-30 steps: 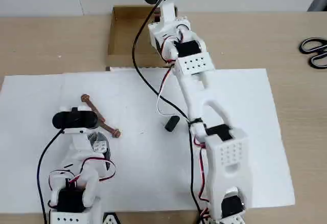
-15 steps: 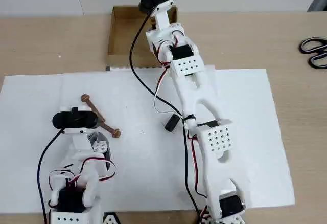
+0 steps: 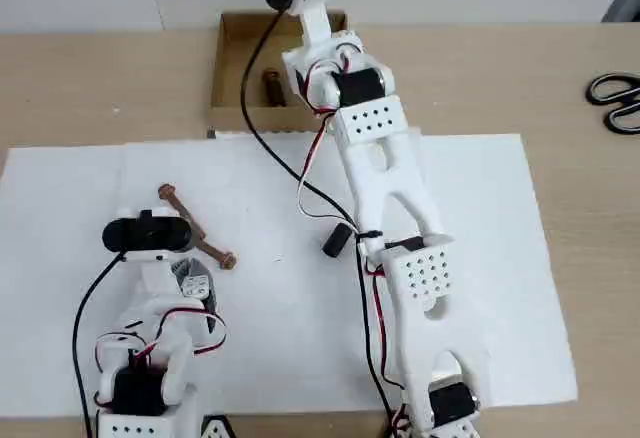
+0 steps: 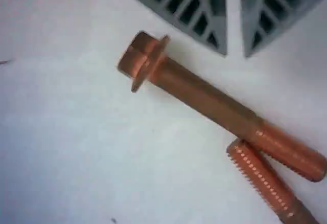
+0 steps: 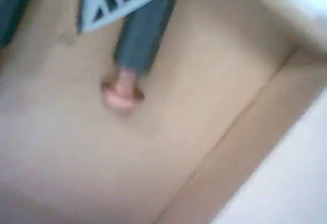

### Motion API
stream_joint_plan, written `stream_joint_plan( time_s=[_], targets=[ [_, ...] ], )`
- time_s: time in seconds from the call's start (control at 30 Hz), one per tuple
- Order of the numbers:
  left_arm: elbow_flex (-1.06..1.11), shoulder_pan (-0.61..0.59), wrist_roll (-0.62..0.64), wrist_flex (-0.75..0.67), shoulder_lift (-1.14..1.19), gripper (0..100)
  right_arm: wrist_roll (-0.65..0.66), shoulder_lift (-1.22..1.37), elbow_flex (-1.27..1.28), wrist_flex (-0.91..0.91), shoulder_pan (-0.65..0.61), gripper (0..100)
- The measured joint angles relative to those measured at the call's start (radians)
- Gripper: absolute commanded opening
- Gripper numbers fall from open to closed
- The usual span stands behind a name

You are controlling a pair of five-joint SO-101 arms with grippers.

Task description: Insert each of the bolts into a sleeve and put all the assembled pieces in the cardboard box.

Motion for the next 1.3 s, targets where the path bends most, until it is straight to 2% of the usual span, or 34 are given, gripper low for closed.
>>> stream_joint_plan(
  time_s=[0.13, 0.53, 0.9, 1.03, 1.3],
  targets=[
    [0.000, 0.000, 0.000, 0.000, 0.000, 1, -0.052, 0.000, -0.120, 0.160, -0.012, 24.1],
    [0.000, 0.000, 0.000, 0.000, 0.000, 1, -0.101, 0.000, -0.376, 0.600, -0.074, 24.1],
    [0.000, 0.000, 0.000, 0.000, 0.000, 1, -0.301, -0.006, -0.388, 0.649, -0.078, 22.1],
    [0.000, 0.000, 0.000, 0.000, 0.000, 1, -0.336, -0.115, -0.279, 0.649, -0.078, 17.5],
    [0.000, 0.000, 0.000, 0.000, 0.000, 1, -0.388, -0.499, 0.216, 0.649, -0.129, 21.0]
  ],
)
